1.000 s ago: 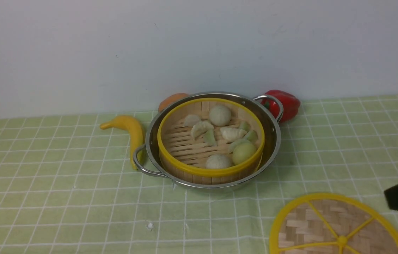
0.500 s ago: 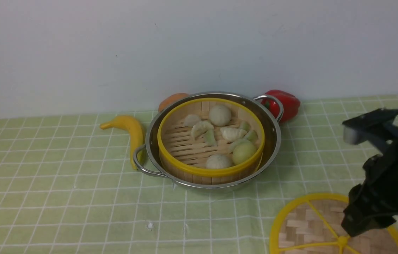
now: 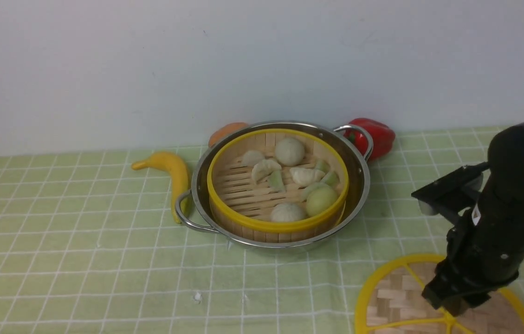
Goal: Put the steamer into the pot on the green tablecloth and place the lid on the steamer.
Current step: 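Move the gripper down to the bamboo steamer lid and grasp its center knob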
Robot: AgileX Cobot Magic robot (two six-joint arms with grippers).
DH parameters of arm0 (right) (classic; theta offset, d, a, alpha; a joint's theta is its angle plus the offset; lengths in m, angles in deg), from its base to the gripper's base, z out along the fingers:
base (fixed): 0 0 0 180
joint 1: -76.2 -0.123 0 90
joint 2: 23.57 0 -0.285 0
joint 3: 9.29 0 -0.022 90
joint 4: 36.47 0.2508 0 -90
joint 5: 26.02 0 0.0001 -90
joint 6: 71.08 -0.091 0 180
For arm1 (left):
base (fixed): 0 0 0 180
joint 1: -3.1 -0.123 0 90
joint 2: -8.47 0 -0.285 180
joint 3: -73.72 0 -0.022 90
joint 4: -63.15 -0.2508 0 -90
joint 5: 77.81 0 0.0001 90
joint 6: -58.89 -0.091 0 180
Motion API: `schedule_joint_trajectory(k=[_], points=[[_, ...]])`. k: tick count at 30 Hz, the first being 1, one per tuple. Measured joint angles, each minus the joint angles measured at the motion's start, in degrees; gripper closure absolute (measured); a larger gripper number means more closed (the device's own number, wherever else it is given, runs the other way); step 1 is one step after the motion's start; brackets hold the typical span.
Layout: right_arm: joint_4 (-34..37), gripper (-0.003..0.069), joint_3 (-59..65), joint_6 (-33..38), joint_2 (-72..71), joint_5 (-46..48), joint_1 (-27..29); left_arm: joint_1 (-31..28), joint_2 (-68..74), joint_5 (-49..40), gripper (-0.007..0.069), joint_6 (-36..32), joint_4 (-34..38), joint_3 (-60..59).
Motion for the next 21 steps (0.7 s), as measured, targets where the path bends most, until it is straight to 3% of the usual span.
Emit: schedule_joint_trajectory(k=[16, 19, 21], points=[[0.7, 0.0424, -0.6, -0.1, 6.8, -1.6, 0.0, 0.0, 0.0, 0.0, 0.039, 0.0, 0.0, 0.0], [1.4, 0.0517, -0.6, -1.1, 6.4, -1.3, 0.0, 0.0, 0.0, 0.0, 0.0382, 0.0, 0.0, 0.0], [1.3, 0.0515, -0.6, -2.3, 5.8, -1.3, -0.1, 0.0, 0.0, 0.0, 0.0382, 0.0, 0.0, 0.0]])
